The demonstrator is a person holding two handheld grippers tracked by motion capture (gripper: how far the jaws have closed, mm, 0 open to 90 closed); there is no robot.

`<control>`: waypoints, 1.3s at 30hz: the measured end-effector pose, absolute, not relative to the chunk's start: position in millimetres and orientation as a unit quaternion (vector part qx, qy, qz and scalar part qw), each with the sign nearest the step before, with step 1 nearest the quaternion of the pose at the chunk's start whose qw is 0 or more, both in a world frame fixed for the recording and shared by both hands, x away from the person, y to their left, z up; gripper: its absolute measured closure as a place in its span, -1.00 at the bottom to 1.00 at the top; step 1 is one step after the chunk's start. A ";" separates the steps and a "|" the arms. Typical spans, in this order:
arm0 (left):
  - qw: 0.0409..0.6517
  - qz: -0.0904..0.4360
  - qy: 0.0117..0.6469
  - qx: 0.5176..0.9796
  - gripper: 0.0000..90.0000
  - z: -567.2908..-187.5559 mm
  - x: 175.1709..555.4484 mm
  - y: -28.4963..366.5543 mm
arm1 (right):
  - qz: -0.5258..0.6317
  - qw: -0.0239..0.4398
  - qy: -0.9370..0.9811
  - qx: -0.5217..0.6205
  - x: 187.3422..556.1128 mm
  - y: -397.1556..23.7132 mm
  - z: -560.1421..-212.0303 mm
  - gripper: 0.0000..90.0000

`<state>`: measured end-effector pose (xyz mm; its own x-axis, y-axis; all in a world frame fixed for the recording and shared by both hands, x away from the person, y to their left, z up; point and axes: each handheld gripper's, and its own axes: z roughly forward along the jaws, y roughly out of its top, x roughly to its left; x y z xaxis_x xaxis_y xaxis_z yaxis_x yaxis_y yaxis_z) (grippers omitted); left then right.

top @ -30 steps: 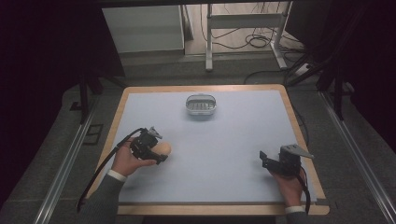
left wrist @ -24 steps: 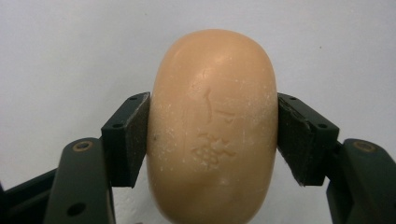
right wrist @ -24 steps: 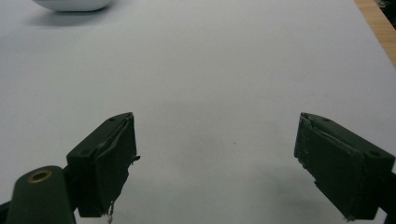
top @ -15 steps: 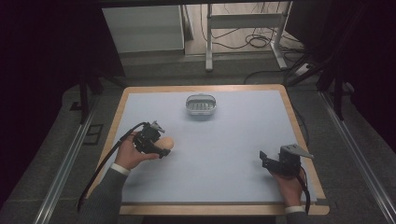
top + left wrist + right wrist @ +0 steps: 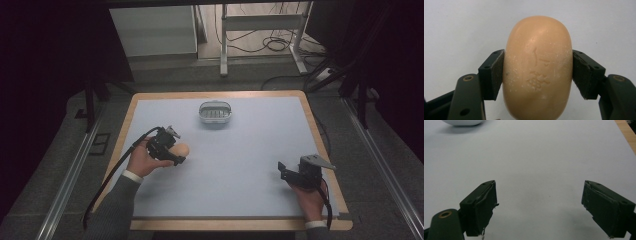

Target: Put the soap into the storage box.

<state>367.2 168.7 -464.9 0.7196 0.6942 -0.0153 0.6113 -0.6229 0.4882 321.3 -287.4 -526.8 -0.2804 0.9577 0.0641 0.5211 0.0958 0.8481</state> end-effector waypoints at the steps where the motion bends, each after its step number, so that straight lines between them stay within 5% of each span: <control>1: 0.237 0.087 0.364 0.897 -0.28 -464.5 367.6 168.5 | 0.406 0.269 0.690 0.536 321.3 -287.4 -526.8 -0.71; 39: 0.235 0.094 0.364 0.896 -0.28 -451.2 398.6 157.3 | 0.405 0.271 0.689 0.536 321.5 -287.2 -527.0 -0.71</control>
<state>398.6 157.3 -451.2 0.7167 0.6974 -0.0033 0.6089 -0.6235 0.4904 321.5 -287.2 -527.0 -0.2781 0.9586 0.0610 0.5209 0.0971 0.8481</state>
